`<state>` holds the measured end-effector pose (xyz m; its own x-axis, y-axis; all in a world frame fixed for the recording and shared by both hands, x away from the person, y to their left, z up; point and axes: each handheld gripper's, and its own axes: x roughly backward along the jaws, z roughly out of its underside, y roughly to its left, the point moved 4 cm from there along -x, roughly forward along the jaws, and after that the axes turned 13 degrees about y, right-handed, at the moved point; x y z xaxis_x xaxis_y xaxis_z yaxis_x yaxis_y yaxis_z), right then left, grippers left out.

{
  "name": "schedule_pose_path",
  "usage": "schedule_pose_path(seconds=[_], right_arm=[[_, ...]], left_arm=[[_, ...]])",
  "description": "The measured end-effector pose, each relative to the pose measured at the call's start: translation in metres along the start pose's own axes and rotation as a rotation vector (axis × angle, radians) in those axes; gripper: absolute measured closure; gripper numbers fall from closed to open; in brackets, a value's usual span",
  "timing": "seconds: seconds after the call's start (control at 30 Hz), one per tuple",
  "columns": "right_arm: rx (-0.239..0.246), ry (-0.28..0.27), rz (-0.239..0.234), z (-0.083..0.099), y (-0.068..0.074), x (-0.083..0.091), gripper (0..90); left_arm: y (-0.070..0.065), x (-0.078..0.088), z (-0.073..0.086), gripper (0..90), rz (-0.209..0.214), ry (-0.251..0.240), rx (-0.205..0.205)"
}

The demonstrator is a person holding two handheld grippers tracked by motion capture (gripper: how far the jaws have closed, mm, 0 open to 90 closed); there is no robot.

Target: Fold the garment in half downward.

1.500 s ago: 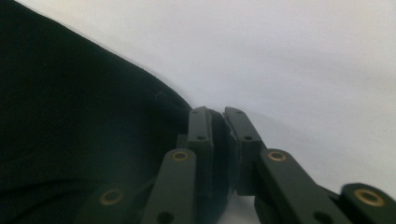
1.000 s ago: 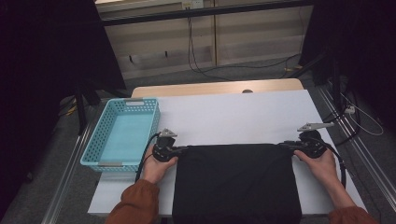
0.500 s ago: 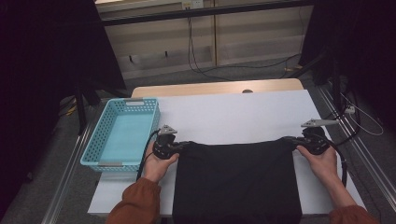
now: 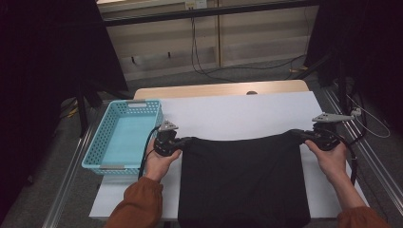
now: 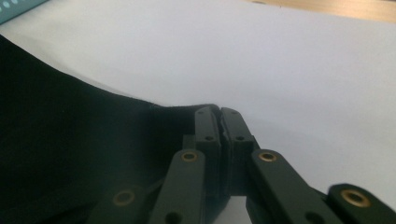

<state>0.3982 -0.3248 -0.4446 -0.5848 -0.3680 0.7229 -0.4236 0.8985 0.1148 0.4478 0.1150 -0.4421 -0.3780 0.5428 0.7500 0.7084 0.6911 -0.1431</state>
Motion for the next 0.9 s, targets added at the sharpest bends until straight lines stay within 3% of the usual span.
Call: schedule_pose_path(seconds=[0.3, 0.47, 0.67, 0.77, 0.9], right_arm=[[0.006, -0.054, -0.001, -0.016, -0.002, 0.006, 87.7], [-0.007, -0.063, 0.0, -0.023, -0.007, 0.004, 87.6], [0.002, -0.066, -0.003, -0.032, -0.009, 0.003, 87.6], [0.005, -0.07, -0.003, -0.038, -0.009, 0.003, 87.6], [-0.007, -0.087, -0.001, -0.043, -0.013, 0.002, 87.5]], left_arm=[[-0.002, 0.005, -0.022, 87.0, -0.016, -0.056, -0.001], [0.001, 0.004, -0.031, 87.0, -0.039, -0.056, -0.003], [0.003, 0.004, -0.037, 87.0, -0.035, -0.065, -0.006], [0.006, 0.005, -0.042, 87.0, -0.015, -0.085, 0.021], [0.011, 0.005, -0.049, 87.0, -0.032, -0.102, 0.035]])
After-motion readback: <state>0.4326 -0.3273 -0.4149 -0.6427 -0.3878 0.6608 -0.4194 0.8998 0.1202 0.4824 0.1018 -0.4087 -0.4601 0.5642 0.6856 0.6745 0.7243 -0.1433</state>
